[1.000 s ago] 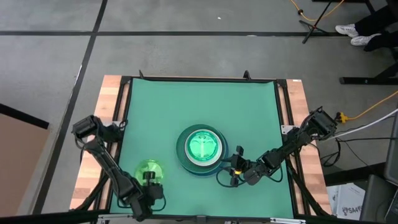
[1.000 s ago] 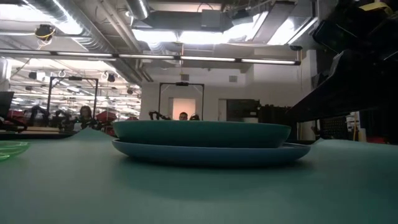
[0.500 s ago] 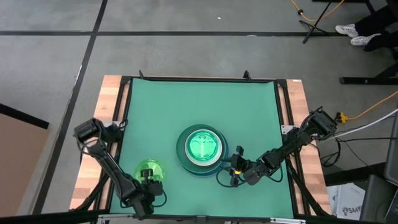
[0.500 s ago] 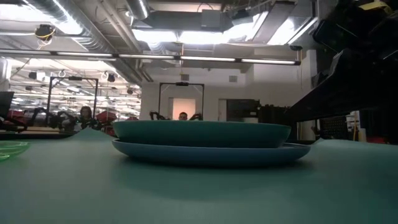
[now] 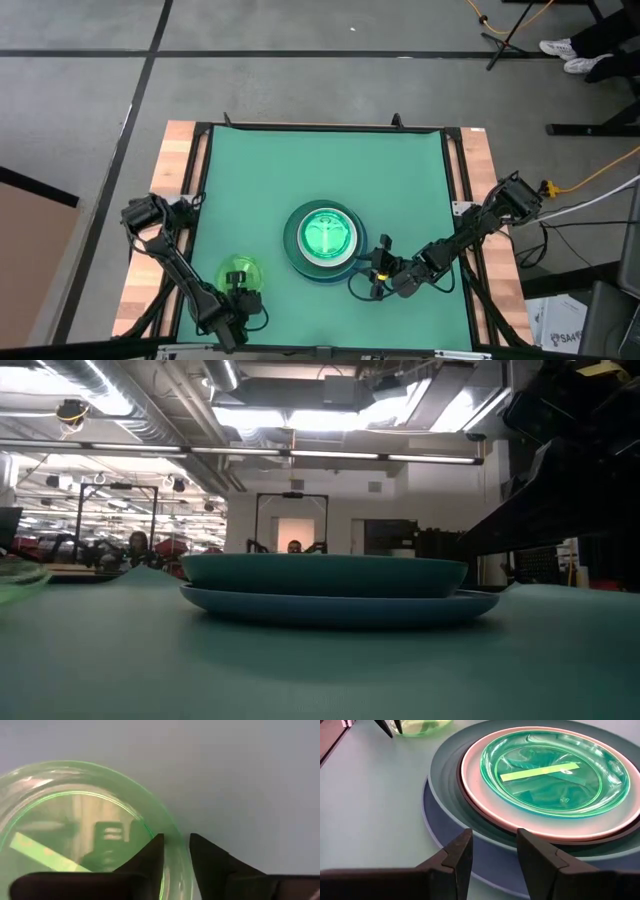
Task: Stack plastic plates
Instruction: Stack the green plate on top of the green plate
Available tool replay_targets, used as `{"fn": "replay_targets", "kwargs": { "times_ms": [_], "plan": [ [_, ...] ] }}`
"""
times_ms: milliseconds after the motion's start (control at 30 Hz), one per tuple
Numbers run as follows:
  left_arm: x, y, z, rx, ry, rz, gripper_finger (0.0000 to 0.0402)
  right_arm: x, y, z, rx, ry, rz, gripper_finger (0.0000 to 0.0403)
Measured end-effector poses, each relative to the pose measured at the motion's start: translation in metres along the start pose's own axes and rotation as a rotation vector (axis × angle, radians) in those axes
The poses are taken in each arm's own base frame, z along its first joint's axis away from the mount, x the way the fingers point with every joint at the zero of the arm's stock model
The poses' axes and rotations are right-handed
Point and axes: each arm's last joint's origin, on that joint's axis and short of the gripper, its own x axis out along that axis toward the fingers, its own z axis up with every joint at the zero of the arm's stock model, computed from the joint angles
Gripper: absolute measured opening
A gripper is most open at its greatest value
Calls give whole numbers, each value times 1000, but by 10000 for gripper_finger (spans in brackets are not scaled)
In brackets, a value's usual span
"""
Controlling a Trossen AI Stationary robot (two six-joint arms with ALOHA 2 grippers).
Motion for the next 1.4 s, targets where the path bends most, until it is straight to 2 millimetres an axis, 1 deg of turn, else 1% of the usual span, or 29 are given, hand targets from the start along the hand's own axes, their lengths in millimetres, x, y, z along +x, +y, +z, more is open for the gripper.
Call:
{"fn": "replay_targets", "kwargs": {
  "times_ms": [267, 333, 533, 667, 833, 967, 1100, 1233, 1400],
  "plan": [
    [-2, 5, -1, 39, 1, 34, 11, 0, 0, 0, 2, -2, 1, 143],
    [-5, 7, 1, 48, -9, 42, 4, 0, 0, 0, 2, -2, 2, 143],
    [-19, 19, 11, 76, -40, 39, 2, 0, 0, 0, 4, -4, 3, 143],
    [-30, 33, 19, 76, -50, 60, 2, 0, 0, 0, 5, -5, 3, 143],
    [-50, 51, 23, 58, -68, 79, 1, 0, 0, 0, 4, -4, 3, 143],
    [-69, 67, 27, 25, -129, 97, 1, 0, 0, 0, 4, -4, 3, 143],
    [-83, 81, 36, -6, -236, 126, 1, 0, 0, 0, 3, -5, 1, 143],
    [-88, 91, 45, 33, -307, 168, 0, 0, 0, 0, 3, -8, -4, 143],
    [-85, 96, 65, 128, -387, 190, 0, 0, 0, 0, 3, -8, -4, 143]
  ]
}}
